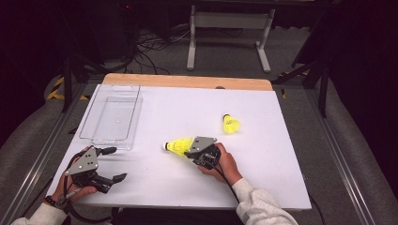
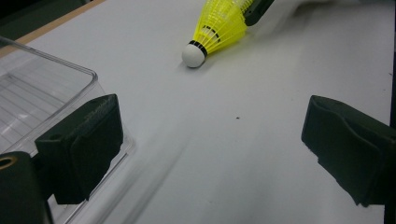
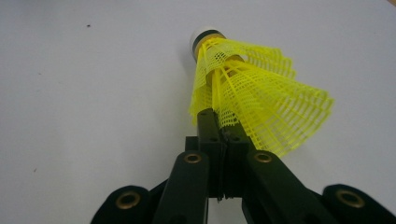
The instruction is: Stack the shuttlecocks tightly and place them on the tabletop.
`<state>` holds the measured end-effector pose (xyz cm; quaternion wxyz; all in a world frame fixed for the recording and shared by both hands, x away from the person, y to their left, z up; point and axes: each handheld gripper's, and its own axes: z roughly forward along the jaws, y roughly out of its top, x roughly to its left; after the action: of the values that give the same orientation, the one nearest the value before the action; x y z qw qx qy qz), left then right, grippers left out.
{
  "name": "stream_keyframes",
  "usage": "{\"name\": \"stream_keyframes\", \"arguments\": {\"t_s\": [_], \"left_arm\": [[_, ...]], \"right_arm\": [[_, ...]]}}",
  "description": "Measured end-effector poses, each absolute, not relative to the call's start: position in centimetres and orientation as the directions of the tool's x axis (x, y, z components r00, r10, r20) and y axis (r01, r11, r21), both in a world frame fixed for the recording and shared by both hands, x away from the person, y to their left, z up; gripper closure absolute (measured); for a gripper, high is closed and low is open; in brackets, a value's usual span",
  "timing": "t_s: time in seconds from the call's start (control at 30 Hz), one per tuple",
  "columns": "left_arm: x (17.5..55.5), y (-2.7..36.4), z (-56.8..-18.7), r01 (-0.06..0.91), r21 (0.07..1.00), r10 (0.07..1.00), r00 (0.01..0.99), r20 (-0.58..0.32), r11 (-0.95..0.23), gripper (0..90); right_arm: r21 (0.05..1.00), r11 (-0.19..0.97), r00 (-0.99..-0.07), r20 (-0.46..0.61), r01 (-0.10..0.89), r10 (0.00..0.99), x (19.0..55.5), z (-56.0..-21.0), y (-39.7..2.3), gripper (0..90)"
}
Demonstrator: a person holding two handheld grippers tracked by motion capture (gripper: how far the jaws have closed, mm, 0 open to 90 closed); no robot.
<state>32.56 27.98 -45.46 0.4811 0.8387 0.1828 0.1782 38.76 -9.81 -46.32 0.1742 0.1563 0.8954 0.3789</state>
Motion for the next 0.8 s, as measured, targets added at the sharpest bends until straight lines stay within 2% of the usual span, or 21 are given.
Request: {"name": "stream_keyframes", "arguments": {"t_s": [0.3,0.63,0.8], "left_arm": [[32.54,27.96,-45.47,0.134,0.87,0.474,0.871,0.125,-0.475,6.4],[32.49,28.0,-45.45,0.134,0.869,0.473,0.872,0.125,-0.476,6.4],[32.44,28.02,-45.4,0.13,0.869,0.471,0.873,0.129,-0.478,6.3]], "right_arm": [[0.728,0.671,-0.9,-0.187,0.144,0.395,38.81,-46.83,-9.52,87.3],[0.718,0.681,-0.896,-0.195,0.147,0.399,38.64,-46.99,-9.62,78.3],[0.727,0.671,-0.892,-0.197,0.146,0.408,38.27,-46.43,-10.18,70.5]]}}
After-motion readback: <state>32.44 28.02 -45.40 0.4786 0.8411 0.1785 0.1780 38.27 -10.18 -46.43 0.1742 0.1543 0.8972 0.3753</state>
